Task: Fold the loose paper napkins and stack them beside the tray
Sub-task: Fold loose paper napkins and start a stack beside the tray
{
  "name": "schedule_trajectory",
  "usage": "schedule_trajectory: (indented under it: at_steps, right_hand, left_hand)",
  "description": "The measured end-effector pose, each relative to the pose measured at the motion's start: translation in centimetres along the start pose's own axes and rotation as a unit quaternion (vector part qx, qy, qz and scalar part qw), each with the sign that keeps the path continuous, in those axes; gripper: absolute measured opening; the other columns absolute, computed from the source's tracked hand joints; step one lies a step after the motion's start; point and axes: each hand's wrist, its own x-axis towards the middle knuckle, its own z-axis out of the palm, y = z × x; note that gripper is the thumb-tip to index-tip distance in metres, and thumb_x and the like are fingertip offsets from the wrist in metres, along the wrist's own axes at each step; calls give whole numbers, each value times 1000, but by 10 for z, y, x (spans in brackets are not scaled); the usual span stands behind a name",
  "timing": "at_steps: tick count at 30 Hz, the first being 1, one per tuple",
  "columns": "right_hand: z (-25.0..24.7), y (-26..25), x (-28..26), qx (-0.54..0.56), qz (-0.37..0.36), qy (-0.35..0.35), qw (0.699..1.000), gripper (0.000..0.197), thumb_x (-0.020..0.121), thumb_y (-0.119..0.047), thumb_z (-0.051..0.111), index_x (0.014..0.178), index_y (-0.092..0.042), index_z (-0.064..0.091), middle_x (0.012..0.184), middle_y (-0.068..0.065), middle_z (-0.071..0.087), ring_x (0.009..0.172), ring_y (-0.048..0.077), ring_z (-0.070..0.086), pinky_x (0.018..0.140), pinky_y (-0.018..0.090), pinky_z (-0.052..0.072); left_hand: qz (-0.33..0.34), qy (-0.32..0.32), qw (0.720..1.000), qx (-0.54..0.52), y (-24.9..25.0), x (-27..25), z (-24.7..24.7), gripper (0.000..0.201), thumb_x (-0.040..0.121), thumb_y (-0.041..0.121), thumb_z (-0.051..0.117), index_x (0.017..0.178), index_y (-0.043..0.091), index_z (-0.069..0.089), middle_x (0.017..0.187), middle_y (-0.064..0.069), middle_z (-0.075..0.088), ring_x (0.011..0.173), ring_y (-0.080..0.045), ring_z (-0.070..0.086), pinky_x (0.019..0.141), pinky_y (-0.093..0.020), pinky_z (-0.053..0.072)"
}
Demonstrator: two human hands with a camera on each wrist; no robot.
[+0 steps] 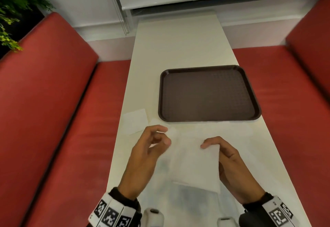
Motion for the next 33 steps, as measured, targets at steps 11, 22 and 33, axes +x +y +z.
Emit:
schedule_trajectory:
  at_steps: [11,22,33]
  right_hand:
    - [16,15,26,-57,2,20,998,10,84,-19,67,89,-13,61,105,7,64,96,28,64,76,41,53]
    - [36,55,51,-170,-18,137,976,33,93,3,57,113,-23,58,96,-9,70,74,29,74,71,25,60]
    - [11,67,44,-191,24,199,961,33,90,12,54,105,-16,61,89,-7,71,66,32,73,68,28,61]
  left_hand:
    - [-111,-70,991,-30,-39,13,11,29,99,34,57,124,22,66,119,3,73,113,-16,67,102,-44,52]
    - [-116,113,979,124,-114,132,-126,69,73,65,67,88,-3,62,78,-10,66,71,-20,57,65,-41,46]
    - [-221,154,896,352,-157,172,-140,29,94,37,64,88,9,57,89,-9,63,99,-33,56,73,-33,41]
